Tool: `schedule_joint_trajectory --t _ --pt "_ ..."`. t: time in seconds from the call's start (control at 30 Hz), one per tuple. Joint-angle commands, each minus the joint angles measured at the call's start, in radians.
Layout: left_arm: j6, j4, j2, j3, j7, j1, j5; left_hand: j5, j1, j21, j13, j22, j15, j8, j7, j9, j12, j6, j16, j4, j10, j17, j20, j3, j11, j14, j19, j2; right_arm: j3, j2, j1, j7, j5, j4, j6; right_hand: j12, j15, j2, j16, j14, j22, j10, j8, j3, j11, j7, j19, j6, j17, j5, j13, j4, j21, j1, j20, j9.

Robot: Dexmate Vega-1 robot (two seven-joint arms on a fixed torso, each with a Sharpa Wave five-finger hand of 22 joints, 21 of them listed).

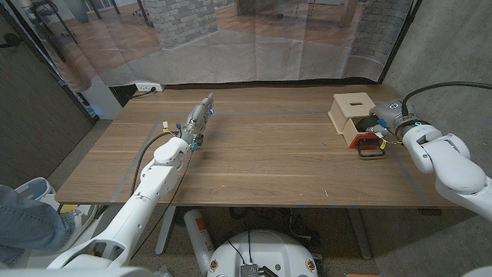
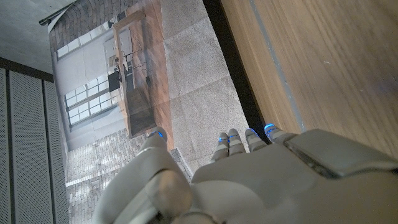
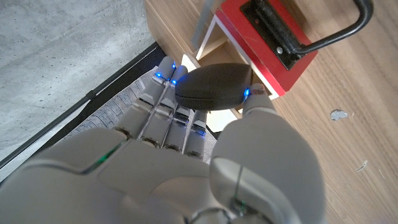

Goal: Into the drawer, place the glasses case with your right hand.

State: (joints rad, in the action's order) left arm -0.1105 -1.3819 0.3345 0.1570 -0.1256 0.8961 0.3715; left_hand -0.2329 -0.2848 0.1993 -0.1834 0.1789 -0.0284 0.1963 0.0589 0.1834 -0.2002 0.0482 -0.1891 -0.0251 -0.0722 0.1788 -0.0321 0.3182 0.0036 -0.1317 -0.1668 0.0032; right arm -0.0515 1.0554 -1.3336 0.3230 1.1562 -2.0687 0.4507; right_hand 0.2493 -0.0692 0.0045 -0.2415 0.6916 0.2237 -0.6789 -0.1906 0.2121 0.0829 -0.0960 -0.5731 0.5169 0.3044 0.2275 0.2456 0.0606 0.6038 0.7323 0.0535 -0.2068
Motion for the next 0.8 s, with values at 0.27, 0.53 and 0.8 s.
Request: schedule_joint_trajectory --t 0.27,0.53,0.8 --pt "-0.008 0.031 -0.006 0.0 -0.011 -0.009 0.005 0.002 -0.001 0.0 -0.004 0.003 -0.002 0.002 -0.003 0.004 -0.001 -0.006 -0.001 -0.003 -0.006 0.005 -0.014 -0.004 0.003 -0.006 -0.08 0.008 -0.031 0.013 0.031 0.047 0.026 -0.014 0.021 -0.028 0.038 -0.046 0.051 -0.107 -0.009 0.092 0.009 -0.035 -0.022 -0.002 0.034 -0.088 -0.03 0.028 -0.011 -0.012 -0.014 -0.059 -0.039 -0.003" --pt "-0.008 0.041 -0.007 0.002 -0.017 -0.018 0.004 0.003 -0.001 0.0 -0.004 0.003 -0.002 0.002 -0.004 0.004 -0.001 -0.007 0.0 -0.003 -0.006 0.005 -0.013 -0.005 -0.001 -0.007 -0.081 0.008 -0.022 0.007 0.024 0.034 0.027 -0.024 0.026 -0.04 0.066 -0.055 0.058 -0.153 -0.019 0.144 0.01 -0.048 -0.035 0.001 0.051 -0.14 -0.046 0.04 -0.016 -0.016 -0.029 -0.076 -0.079 -0.004" --pt "-0.007 0.047 -0.007 0.003 -0.02 -0.024 0.003 0.003 -0.002 0.0 -0.004 0.003 -0.003 0.002 -0.004 0.004 -0.001 -0.007 -0.001 -0.003 -0.006 0.005 -0.012 -0.006 -0.001 -0.007 -0.081 0.009 -0.018 -0.011 0.026 0.025 0.027 -0.033 0.037 -0.037 0.063 -0.055 0.055 -0.152 -0.021 0.143 0.007 -0.051 -0.039 0.002 0.053 -0.142 -0.048 0.042 -0.017 -0.019 -0.031 -0.082 -0.082 -0.004"
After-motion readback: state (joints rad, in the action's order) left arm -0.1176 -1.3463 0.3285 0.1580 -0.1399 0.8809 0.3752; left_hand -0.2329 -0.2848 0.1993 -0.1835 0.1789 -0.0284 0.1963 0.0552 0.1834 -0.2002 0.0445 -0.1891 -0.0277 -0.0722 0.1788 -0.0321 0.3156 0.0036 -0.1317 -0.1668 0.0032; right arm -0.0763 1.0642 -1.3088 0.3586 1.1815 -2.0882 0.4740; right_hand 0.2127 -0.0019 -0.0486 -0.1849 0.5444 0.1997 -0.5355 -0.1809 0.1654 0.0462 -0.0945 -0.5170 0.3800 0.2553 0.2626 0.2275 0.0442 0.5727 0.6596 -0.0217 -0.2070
